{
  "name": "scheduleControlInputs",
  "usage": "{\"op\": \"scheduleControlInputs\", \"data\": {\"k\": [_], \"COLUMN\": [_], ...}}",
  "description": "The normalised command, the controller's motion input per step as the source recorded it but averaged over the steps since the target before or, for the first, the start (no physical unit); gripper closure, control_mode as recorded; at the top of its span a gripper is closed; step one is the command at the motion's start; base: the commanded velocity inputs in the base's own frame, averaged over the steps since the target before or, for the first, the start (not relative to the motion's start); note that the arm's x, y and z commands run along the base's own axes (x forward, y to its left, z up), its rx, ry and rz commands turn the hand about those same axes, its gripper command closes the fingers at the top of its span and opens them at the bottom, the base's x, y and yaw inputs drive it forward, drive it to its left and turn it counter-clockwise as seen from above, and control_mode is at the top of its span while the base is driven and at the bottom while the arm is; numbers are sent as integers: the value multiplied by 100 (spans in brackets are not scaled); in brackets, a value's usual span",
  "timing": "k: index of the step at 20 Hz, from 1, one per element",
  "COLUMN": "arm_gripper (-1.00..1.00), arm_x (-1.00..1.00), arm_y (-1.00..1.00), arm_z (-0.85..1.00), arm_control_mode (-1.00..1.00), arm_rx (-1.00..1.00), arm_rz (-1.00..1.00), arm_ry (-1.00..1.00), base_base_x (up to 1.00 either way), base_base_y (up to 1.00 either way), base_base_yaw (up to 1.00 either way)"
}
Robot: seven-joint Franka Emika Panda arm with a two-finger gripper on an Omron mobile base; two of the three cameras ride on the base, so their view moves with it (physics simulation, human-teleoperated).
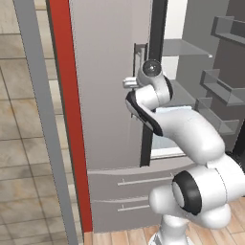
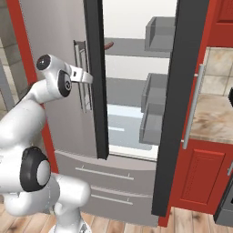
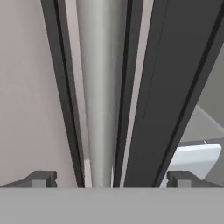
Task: Move the hot dog bun to the plate on the dining table and place the condiment next to that plate. Then navigate to the fridge and take the sausage and place it on the plate as well.
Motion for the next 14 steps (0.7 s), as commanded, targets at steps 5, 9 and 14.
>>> {"op": "scheduleControlInputs", "data": {"k": [5,9,14], "arm_gripper": [-100,-100,100], "arm_x": [57,67,60], "arm_y": [0,12,27], "arm_z": [-6,0,-1], "arm_control_mode": [-100,-100,-100], "arm_rx": [0,0,0], "arm_rz": [4,1,0], "arm_ry": [0,0,1], "base_base_x": [0,0,0], "base_base_y": [0,0,0], "base_base_yaw": [0,0,0]}}
